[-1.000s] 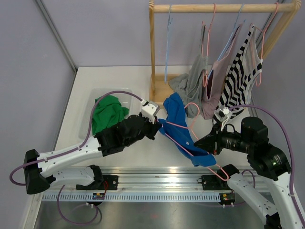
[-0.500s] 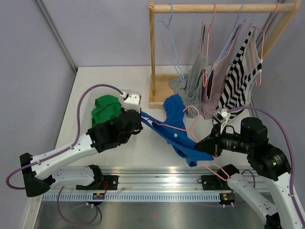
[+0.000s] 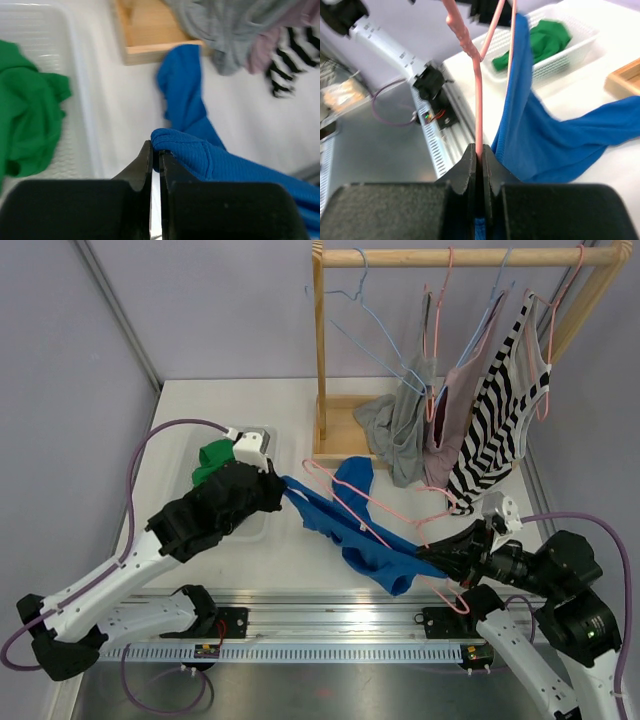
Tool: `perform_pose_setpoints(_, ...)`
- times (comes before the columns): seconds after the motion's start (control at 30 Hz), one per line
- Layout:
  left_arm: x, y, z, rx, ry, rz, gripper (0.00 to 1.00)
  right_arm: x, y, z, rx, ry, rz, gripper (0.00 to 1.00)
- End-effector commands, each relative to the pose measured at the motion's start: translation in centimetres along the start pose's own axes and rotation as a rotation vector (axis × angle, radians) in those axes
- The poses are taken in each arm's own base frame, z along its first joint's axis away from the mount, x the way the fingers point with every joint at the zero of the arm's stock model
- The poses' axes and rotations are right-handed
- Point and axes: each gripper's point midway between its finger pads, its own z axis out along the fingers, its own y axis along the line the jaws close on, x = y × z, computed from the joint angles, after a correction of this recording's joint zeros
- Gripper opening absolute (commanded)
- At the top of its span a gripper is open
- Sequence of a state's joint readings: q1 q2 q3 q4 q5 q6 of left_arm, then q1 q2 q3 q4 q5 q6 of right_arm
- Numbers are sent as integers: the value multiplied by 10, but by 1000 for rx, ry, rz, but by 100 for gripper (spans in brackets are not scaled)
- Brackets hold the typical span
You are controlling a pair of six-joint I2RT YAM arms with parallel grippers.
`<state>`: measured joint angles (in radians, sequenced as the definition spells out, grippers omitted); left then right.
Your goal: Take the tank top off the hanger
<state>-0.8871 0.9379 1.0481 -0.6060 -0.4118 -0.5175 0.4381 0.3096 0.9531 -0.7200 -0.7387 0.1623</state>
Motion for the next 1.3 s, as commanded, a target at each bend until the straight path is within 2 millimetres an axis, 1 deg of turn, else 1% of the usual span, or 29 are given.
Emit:
perform_pose_setpoints(0.0, -12, -53, -20, 361, -69, 33, 0, -49, -10, 1, 63, -262, -82, 0)
perform_pose_setpoints(0.03, 0, -74, -30, 504, -26, 55, 0, -59, -15, 2, 88, -325, -82, 0)
perform_pose_setpoints(0.07, 4, -83, -36, 575, -16, 66, 0, -55, -24, 7, 97, -363, -66, 0)
perform_pose_setpoints(0.1, 7, -93, -40, 641, -12, 79, 0, -80, -15, 3, 56, -488, -86, 0)
perform_pose_setpoints(0.13, 20, -103, -45, 719, 39, 95, 0, -92, -16, 1, 51, -566, -92, 0)
perform_pose_setpoints(0.17, 25, -107, -46, 742, 60, 101, 0, -88, -26, 6, 56, -602, -67, 0)
perform_pose_setpoints(0.2, 36, -111, -43, 754, 100, 113, 0, -109, -16, -2, 9, -719, -85, 0)
perform_pose_setpoints(0.23, 42, -112, -42, 759, 119, 118, 0, -108, -26, 2, 21, -747, -72, 0)
perform_pose_setpoints(0.3, 57, -116, -41, 770, 168, 136, 0, -123, -23, -3, 4, -822, -105, 0)
perform_pose_setpoints(0.37, 66, -118, -39, 770, 191, 144, 0, -129, -29, 3, 19, -827, -125, 0)
perform_pose_setpoints(0.47, 70, -106, -26, 669, 196, 132, 2, -142, -42, 5, 86, -830, -100, 0)
perform_pose_setpoints(0.5, 72, -98, -23, 620, 209, 131, 5, -133, -58, 14, 155, -753, -54, 0)
perform_pose_setpoints(0.53, 69, -87, -14, 534, 190, 128, 9, -133, -69, 14, 220, -729, -16, 0)
perform_pose_setpoints(0.57, 69, -80, -10, 490, 192, 127, 13, -146, -71, 13, 263, -705, -18, 0)
perform_pose_setpoints(0.6, 68, -74, -10, 454, 204, 131, 15, -129, -86, 20, 331, -593, 26, 0)
perform_pose_setpoints(0.63, 68, -70, -9, 432, 203, 136, 20, -137, -89, 21, 365, -557, 25, 0)
perform_pose_setpoints(0.67, 64, -66, -8, 403, 192, 137, 43, -135, -94, 22, 396, -518, 14, 0)
perform_pose_setpoints(0.7, 63, -65, -11, 395, 196, 138, 49, -126, -101, 24, 431, -460, 45, 0)
perform_pose_setpoints(0.73, 60, -63, -12, 387, 191, 141, 55, -136, -99, 20, 449, -465, 36, 0)
perform_pose_setpoints(0.8, 56, -59, -18, 377, 184, 142, 73, -134, -108, 22, 491, -416, 43, 0)
perform_pose_setpoints(0.83, 51, -57, -21, 368, 169, 141, 77, -144, -110, 20, 517, -425, 43, 0)
perform_pose_setpoints(0.87, 49, -55, -23, 361, 165, 141, 81, -146, -112, 20, 526, -416, 33, 0)
perform_pose_setpoints(0.9, 47, -51, -27, 352, 163, 145, 99, -145, -114, 21, 538, -391, 37, 0)
perform_pose_setpoints(0.93, 43, -48, -29, 337, 150, 147, 99, -155, -114, 24, 540, -381, 33, 0)
perform_pose_setpoints(1.0, 42, -40, -34, 307, 153, 157, 99, -155, -118, 31, 542, -324, 27, 0)
perform_pose_setpoints(1.07, 34, -32, -40, 276, 125, 160, 99, -165, -124, 41, 544, -287, 26, 0)
perform_pose_setpoints(1.1, 34, -28, -42, 266, 122, 166, 99, -164, -128, 45, 554, -257, 19, 0)
perform_pose_setpoints(1.13, 29, -23, -45, 251, 101, 166, 99, -173, -135, 48, 577, -255, 15, 0)
perform_pose_setpoints(1.27, 24, -15, -52, 233, 78, 172, 99, -190, -156, 50, 668, -263, -2, 0)
